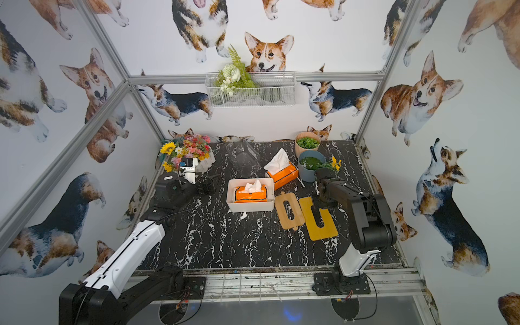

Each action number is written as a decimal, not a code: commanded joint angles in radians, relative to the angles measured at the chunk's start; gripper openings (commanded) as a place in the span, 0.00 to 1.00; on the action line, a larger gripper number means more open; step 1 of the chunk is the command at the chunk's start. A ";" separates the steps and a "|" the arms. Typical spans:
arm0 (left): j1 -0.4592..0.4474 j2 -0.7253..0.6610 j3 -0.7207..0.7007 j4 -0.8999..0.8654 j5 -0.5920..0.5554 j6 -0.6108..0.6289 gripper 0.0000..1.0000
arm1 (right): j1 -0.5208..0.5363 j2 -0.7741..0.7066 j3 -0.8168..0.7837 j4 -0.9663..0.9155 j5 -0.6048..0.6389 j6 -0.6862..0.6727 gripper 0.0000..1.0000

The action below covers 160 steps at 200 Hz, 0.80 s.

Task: Put the tissue paper into the tissue box
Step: Move the box lid to the center of the board, then pick up the box lid from the center of the board.

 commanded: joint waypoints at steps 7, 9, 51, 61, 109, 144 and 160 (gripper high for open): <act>0.000 -0.004 0.008 -0.002 0.003 0.002 1.00 | -0.054 0.021 0.013 -0.042 0.090 0.076 0.56; 0.000 -0.005 0.008 -0.002 0.003 0.003 1.00 | -0.059 0.022 0.015 -0.043 0.092 0.079 0.56; 0.000 -0.006 0.009 -0.001 0.002 0.002 1.00 | -0.082 -0.029 0.059 -0.063 0.075 0.143 0.57; 0.000 -0.005 0.008 -0.003 0.002 0.003 1.00 | -0.081 -0.069 0.063 -0.057 0.037 0.173 0.57; 0.000 -0.013 0.008 -0.002 0.000 0.004 1.00 | 0.017 -0.310 0.019 0.005 -0.104 0.330 0.62; 0.000 -0.012 0.009 0.002 0.003 0.002 1.00 | 0.118 -0.328 -0.022 0.002 -0.081 0.419 0.67; 0.001 -0.008 0.008 -0.001 0.005 0.001 1.00 | 0.141 -0.321 -0.052 0.010 -0.063 0.459 0.68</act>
